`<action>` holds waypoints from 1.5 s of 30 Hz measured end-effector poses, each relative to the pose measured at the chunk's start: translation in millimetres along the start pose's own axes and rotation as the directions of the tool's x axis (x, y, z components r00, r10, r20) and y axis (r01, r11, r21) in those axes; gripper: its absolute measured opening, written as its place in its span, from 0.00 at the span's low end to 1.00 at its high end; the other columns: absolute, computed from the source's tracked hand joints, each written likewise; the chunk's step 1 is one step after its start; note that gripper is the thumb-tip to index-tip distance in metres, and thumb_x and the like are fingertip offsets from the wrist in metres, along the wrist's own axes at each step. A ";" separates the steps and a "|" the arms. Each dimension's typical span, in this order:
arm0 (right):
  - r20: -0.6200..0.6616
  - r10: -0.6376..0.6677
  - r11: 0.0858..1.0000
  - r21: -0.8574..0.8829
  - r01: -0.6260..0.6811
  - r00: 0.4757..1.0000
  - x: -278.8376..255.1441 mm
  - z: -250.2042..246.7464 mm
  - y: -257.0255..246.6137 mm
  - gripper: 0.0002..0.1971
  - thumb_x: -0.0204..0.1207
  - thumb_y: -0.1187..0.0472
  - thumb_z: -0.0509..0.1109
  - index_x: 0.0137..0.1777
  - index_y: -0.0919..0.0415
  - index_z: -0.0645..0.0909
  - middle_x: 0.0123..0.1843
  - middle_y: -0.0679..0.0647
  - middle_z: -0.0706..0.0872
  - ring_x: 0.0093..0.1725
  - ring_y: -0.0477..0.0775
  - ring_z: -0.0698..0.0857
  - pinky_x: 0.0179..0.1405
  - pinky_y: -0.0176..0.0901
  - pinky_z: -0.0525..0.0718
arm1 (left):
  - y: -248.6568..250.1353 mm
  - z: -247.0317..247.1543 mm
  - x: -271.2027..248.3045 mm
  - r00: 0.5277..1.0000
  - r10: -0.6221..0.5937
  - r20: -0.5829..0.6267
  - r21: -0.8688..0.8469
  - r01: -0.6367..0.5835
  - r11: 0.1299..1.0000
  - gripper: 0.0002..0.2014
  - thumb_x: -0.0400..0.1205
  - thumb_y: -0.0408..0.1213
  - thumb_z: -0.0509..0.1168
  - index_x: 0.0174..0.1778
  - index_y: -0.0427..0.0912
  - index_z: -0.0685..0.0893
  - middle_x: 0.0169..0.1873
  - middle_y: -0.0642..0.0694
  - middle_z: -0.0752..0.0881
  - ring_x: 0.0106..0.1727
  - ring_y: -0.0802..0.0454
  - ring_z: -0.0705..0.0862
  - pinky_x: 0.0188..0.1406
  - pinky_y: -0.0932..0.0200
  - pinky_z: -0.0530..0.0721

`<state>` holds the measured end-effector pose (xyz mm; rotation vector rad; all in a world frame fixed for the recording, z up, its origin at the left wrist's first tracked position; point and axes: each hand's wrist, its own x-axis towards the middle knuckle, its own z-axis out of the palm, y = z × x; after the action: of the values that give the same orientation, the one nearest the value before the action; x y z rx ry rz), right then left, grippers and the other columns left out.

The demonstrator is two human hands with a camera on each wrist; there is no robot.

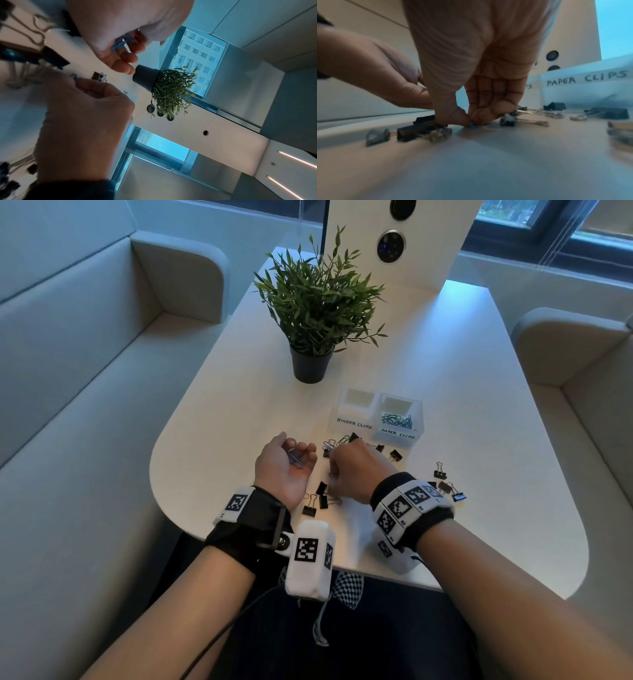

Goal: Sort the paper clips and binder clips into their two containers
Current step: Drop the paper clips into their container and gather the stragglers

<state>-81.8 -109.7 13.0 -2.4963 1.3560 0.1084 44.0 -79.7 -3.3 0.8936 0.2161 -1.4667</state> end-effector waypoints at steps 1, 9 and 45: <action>0.009 0.015 1.000 0.023 -0.015 1.000 0.7 0.5 0.6 0.04 0.67 0.63 0.75 0.38 0.62 0.82 0.35 0.54 0.85 0.34 0.54 0.84 0.30 0.38 0.83 | 0.8 -0.3 -0.5 1.000 -0.001 -0.007 -0.011 0.001 1.000 0.20 0.87 0.40 0.54 0.28 0.40 0.70 0.25 0.45 0.73 0.31 0.48 0.79 0.31 0.60 0.78; 0.012 0.040 0.995 0.091 -0.041 0.999 6.4 6.4 4.0 0.05 0.62 0.62 0.76 0.34 0.64 0.84 0.33 0.57 0.88 0.34 0.56 0.88 0.31 0.44 0.88 | 1.1 -5.2 -0.5 0.999 0.016 -0.031 0.009 -0.015 1.000 0.17 0.86 0.38 0.55 0.30 0.40 0.72 0.26 0.44 0.74 0.33 0.47 0.79 0.32 0.59 0.80; -0.270 -0.121 0.991 0.029 0.134 0.955 6.7 5.9 11.0 0.15 0.81 0.62 0.64 0.67 0.58 0.81 0.57 0.55 0.85 0.55 0.54 0.84 0.54 0.44 0.85 | 5.8 0.4 -8.1 0.999 0.043 -0.003 0.021 -0.043 0.999 0.13 0.86 0.36 0.55 0.41 0.34 0.79 0.34 0.40 0.80 0.38 0.45 0.82 0.41 0.59 0.83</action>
<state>-86.9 -119.0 3.6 -2.6219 1.2702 -0.2967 47.9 -74.7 4.3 0.9128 0.1830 -1.4296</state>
